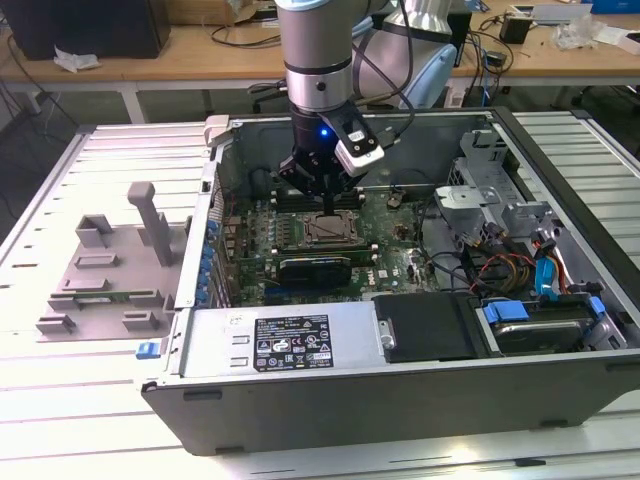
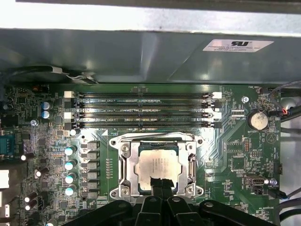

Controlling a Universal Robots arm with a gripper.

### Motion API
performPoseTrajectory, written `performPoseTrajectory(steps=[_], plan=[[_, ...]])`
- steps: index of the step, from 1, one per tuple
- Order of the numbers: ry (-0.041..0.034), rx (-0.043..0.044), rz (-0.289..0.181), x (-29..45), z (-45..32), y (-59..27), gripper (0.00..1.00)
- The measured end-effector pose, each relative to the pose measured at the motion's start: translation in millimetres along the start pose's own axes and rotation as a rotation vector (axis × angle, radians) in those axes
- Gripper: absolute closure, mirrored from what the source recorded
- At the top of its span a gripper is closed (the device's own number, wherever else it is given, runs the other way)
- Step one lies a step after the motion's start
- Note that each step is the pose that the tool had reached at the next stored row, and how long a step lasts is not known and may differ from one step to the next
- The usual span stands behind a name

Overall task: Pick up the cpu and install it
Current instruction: 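Install the second cpu locking lever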

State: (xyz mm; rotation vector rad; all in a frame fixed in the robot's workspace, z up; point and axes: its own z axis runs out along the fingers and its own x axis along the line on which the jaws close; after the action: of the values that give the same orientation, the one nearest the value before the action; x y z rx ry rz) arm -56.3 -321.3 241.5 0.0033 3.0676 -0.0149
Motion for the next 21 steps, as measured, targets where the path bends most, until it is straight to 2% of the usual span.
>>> performPoseTrajectory(steps=[5,14,18,19,21], plan=[[0.0000,0.0000,0.000,0.1,0.0,-5.1,0.89],[0.0000,0.0000,0.000,1.0,0.2,-28.4,0.89],[0.0000,0.0000,0.000,1.1,0.3,-36.2,0.89],[-0.0001,-0.0003,-0.004,1.1,0.4,-37.2,0.89],[-0.0004,-0.0029,-0.040,1.1,1.0,-37.9,0.89]])
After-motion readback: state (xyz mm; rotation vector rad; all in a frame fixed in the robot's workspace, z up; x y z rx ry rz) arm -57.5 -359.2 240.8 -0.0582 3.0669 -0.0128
